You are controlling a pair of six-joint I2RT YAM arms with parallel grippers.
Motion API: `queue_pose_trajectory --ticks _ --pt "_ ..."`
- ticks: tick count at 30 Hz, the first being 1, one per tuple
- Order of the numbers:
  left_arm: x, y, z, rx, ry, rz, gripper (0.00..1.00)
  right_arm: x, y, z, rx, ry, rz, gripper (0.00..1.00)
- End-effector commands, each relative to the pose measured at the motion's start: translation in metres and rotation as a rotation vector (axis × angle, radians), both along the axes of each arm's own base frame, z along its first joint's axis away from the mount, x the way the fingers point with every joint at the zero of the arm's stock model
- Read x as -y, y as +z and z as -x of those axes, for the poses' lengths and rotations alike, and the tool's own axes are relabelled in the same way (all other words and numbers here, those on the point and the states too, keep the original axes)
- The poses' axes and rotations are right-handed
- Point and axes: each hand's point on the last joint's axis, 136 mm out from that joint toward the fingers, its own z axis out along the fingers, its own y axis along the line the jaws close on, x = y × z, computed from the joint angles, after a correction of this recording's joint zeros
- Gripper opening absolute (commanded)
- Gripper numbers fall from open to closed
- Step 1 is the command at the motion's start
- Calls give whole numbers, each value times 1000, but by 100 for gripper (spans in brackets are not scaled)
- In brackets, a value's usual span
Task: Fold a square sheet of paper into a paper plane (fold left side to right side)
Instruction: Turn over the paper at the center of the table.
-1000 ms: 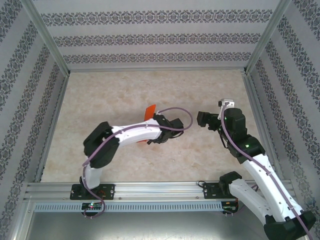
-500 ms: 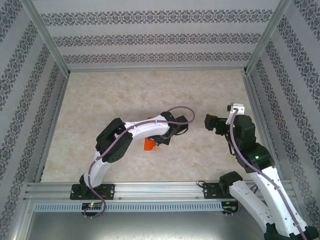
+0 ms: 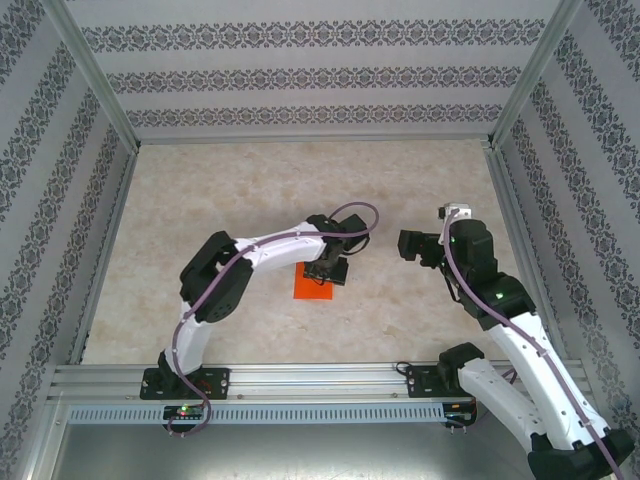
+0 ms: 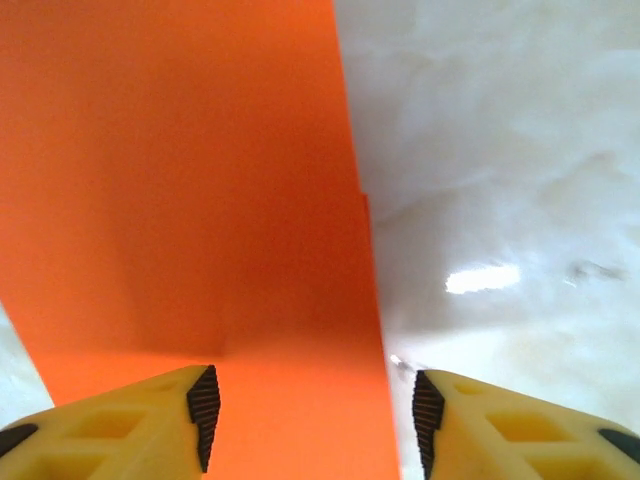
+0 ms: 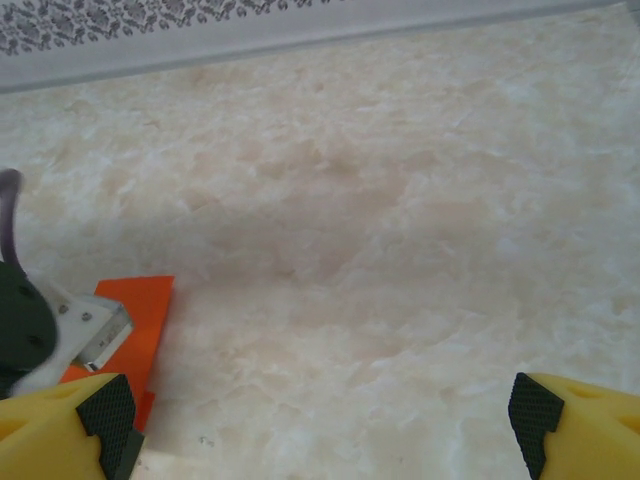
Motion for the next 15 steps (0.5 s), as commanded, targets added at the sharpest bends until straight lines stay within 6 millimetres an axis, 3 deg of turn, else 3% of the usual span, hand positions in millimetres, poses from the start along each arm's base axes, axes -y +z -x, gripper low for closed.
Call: queue_pose_trajectory --ticks 1,3,6,11,15 --pt "30 49 -12 73 -43 310 67 -16 -6 -8 -19 38 -82 98" --pt "29 70 -16 116 -37 433 77 -28 -12 -14 -47 72 -120 98" --pt "7 93 -25 185 5 536 79 -50 -24 -22 -102 136 -185 98" --pt "-38 109 -38 273 84 716 70 -96 -47 -35 -207 250 -226 98" --pt "-70 109 -42 321 137 819 65 -136 -72 -51 -311 318 -267 86"
